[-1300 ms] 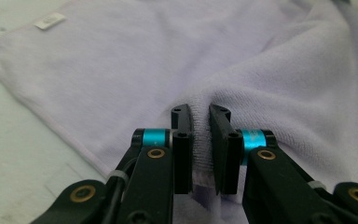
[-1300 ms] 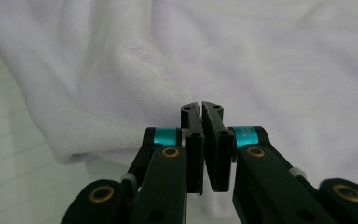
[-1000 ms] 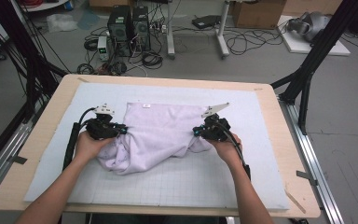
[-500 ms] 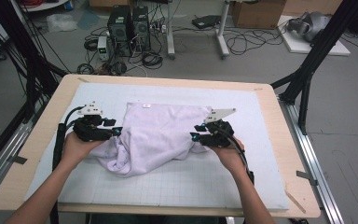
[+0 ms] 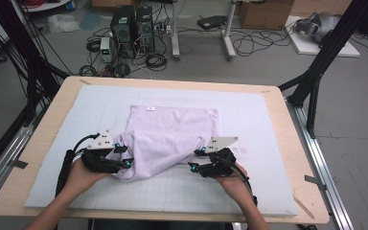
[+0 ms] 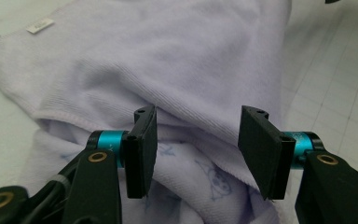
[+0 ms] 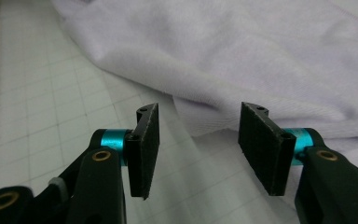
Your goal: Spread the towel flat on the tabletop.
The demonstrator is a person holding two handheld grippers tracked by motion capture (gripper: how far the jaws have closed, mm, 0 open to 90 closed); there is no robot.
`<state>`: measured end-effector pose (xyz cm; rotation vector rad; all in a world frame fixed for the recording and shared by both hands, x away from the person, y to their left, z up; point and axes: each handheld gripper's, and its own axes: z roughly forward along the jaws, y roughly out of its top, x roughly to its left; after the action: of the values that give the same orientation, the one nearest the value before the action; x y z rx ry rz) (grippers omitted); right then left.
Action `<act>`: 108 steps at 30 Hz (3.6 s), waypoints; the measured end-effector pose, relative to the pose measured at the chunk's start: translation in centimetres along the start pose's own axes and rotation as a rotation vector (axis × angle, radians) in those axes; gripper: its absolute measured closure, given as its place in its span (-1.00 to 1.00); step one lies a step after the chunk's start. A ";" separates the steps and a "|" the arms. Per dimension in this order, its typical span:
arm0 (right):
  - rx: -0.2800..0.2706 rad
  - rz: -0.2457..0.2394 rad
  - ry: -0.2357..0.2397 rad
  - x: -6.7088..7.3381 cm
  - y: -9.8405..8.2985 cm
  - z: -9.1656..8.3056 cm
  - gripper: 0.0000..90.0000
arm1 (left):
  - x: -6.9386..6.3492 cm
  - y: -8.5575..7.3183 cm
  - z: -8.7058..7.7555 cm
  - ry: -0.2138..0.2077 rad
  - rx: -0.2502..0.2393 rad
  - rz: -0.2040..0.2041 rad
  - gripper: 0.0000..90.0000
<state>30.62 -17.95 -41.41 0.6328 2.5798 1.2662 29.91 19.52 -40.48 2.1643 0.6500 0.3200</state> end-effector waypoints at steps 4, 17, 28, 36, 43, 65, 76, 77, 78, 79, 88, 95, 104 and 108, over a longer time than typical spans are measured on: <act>0.025 -0.012 0.000 0.0 0.2 1.5 0.05 | -0.8 -0.2 0.7 -0.040 0.013 0.022 0.02; 0.091 -0.028 -0.002 -1.0 0.0 4.2 0.70 | -1.9 -0.8 3.4 -0.045 0.099 0.131 0.78; 0.023 -0.042 0.033 0.0 1.2 -1.1 0.78 | -1.9 1.2 -0.8 -0.067 -0.032 0.064 0.89; 0.020 -0.097 0.017 -0.5 4.5 -4.7 0.78 | -0.5 4.5 -2.7 0.004 -0.105 0.067 0.90; 0.049 0.056 -0.027 -5.8 5.3 -1.4 0.77 | 4.5 5.7 1.9 0.072 0.001 -0.050 0.89; -0.043 0.028 0.010 -2.4 3.8 -1.0 0.24 | 3.4 1.9 -1.0 0.011 -0.058 -0.049 0.19; 0.087 0.003 0.045 -0.3 2.8 5.9 0.30 | 1.5 -1.6 2.0 -0.008 0.064 0.016 -0.02; 0.103 -0.009 0.045 -0.3 2.7 6.4 0.38 | 1.5 -1.7 2.1 0.005 0.068 0.024 0.14; 0.120 -0.027 0.040 -0.2 2.7 6.9 0.50 | 1.6 -1.7 2.2 0.018 0.076 0.027 0.37; 0.131 -0.035 0.040 -0.2 2.6 7.2 0.65 | 1.8 -1.7 2.1 0.018 0.071 0.025 0.53; 0.058 -0.027 0.067 -1.1 3.0 3.5 0.90 | 2.9 0.2 -0.6 0.051 -0.017 -0.023 0.90; 0.014 -0.039 0.017 -1.7 2.8 -1.6 0.90 | 4.1 2.4 -3.6 0.082 -0.116 -0.077 0.91; 0.041 -0.026 -0.053 -3.6 2.0 -5.6 0.90 | 4.5 3.8 -0.7 0.109 -0.063 -0.070 0.90; 0.078 0.026 -0.057 -5.8 1.5 -4.1 0.90 | 6.0 3.6 2.0 0.133 -0.020 -0.111 0.90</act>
<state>34.74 -22.68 -37.79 0.7077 2.5930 1.1434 37.00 19.67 -38.89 2.0914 0.8347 0.4116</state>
